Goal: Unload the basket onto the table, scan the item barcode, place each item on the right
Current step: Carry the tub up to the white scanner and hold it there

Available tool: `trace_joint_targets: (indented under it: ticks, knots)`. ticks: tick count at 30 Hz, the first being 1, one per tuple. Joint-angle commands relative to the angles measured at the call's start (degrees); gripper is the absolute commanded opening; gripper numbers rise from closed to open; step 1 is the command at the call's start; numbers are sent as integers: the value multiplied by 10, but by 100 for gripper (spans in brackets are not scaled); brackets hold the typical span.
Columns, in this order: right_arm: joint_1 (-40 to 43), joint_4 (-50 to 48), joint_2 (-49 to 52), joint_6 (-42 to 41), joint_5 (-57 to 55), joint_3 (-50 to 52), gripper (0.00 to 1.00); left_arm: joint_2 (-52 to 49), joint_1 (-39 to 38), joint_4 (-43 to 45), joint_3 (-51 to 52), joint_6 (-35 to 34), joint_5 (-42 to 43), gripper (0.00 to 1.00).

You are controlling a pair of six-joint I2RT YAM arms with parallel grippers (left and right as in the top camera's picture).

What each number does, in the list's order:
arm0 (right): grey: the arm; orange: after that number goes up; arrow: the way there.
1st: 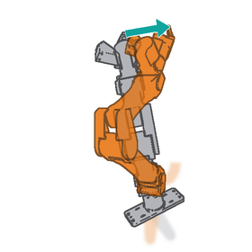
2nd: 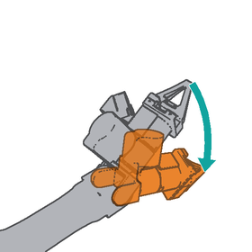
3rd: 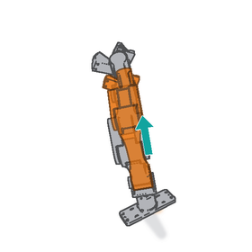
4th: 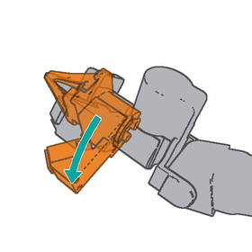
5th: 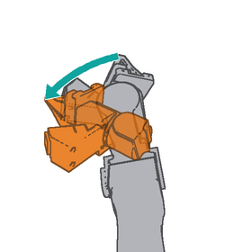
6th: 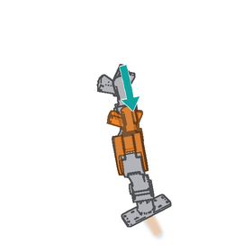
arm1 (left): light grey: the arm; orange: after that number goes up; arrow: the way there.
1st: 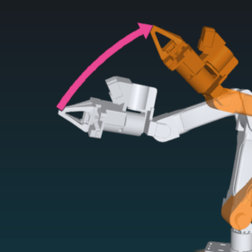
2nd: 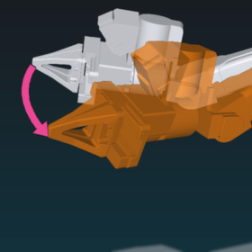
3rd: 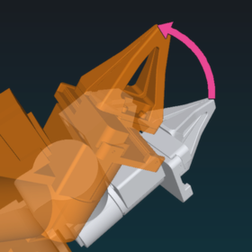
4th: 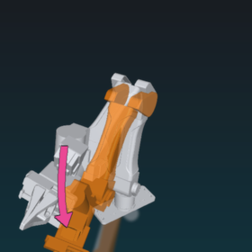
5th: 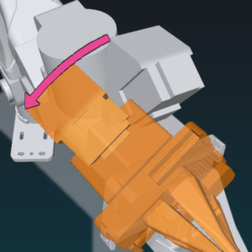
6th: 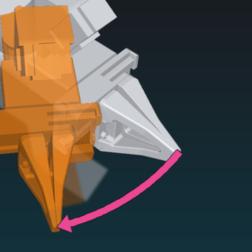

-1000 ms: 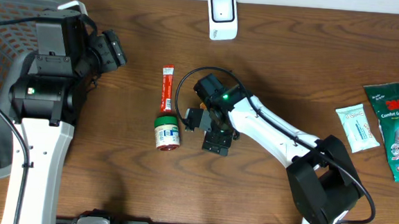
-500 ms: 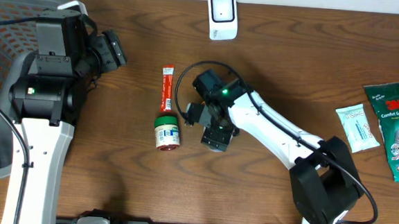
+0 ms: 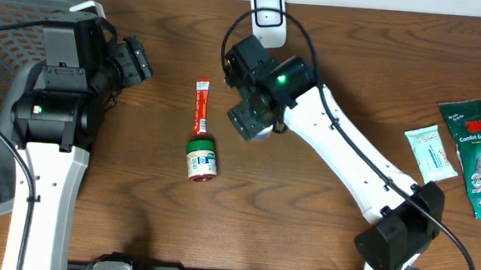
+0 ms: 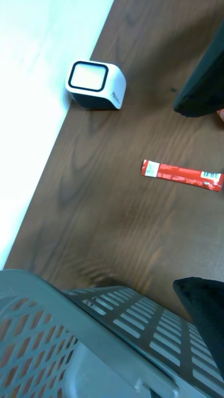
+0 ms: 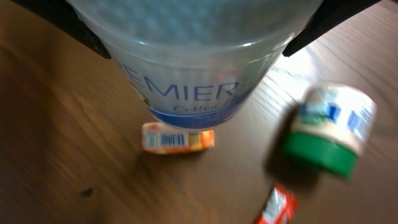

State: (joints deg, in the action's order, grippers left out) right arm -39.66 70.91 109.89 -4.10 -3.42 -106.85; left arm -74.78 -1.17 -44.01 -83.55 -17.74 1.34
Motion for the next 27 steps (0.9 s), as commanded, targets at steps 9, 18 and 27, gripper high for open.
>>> trace_joint_targets:
  ticks: [9,18,27]
  knots:
    - [30,-141,-7,-81,-56,-45,47,-1,2,-2,-3,7,1,82]
    - [74,-306,-4,-81,-71,-44,46,-1,2,-2,-3,7,1,82]
    - [110,-448,23,-163,-70,-42,48,-1,2,-2,-3,7,1,82]
